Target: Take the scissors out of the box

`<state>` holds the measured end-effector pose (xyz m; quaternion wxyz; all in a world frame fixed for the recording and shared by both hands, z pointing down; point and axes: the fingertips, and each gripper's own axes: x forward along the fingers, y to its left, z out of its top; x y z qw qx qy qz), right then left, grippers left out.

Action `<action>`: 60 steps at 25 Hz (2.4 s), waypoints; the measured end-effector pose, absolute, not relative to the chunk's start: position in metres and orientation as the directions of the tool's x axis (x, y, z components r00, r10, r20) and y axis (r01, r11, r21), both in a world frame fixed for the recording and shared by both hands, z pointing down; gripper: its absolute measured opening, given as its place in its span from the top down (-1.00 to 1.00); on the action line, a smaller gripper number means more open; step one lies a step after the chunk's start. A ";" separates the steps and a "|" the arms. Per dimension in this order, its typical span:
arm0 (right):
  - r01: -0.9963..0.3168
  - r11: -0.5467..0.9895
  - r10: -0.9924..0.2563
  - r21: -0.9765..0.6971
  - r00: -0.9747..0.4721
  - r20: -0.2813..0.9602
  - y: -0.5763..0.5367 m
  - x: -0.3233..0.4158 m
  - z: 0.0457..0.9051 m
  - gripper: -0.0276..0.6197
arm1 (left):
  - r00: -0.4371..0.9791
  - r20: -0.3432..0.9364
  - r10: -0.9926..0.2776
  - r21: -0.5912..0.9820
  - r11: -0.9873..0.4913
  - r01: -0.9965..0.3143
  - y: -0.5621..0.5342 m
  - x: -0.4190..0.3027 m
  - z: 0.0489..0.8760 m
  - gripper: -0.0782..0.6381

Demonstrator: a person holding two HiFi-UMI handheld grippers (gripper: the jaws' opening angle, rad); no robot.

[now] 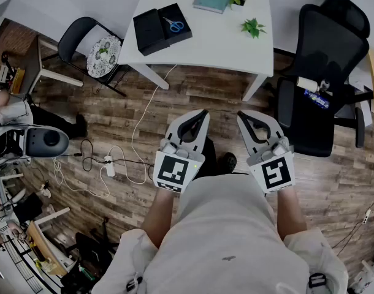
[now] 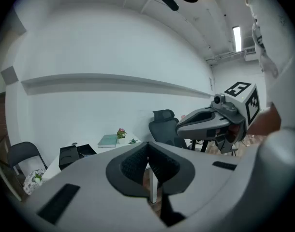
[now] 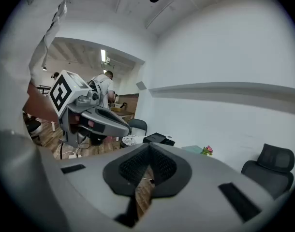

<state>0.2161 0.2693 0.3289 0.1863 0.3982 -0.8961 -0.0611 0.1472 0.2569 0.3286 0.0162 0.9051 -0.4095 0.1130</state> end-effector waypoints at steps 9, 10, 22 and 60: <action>-0.693 0.667 -0.745 0.273 -0.618 0.250 0.301 0.227 0.312 0.91 | 0.638 0.222 -0.737 -0.081 -0.666 -0.742 0.291 0.163 0.317 0.73; -0.703 0.664 -0.748 0.255 -0.621 0.234 0.302 0.228 0.311 0.91 | 0.637 0.226 -0.737 -0.081 -0.666 -0.741 0.293 0.164 0.318 0.73; -0.692 0.687 -0.726 0.222 -0.641 0.248 0.308 0.207 0.319 0.90 | 0.618 0.268 -0.739 -0.053 -0.652 -0.757 0.308 0.139 0.332 0.72; -0.754 0.629 -0.760 0.189 -0.545 0.354 0.122 -0.024 0.333 0.48 | 0.681 0.261 -0.684 -0.037 -0.712 -0.701 0.128 -0.095 0.342 0.47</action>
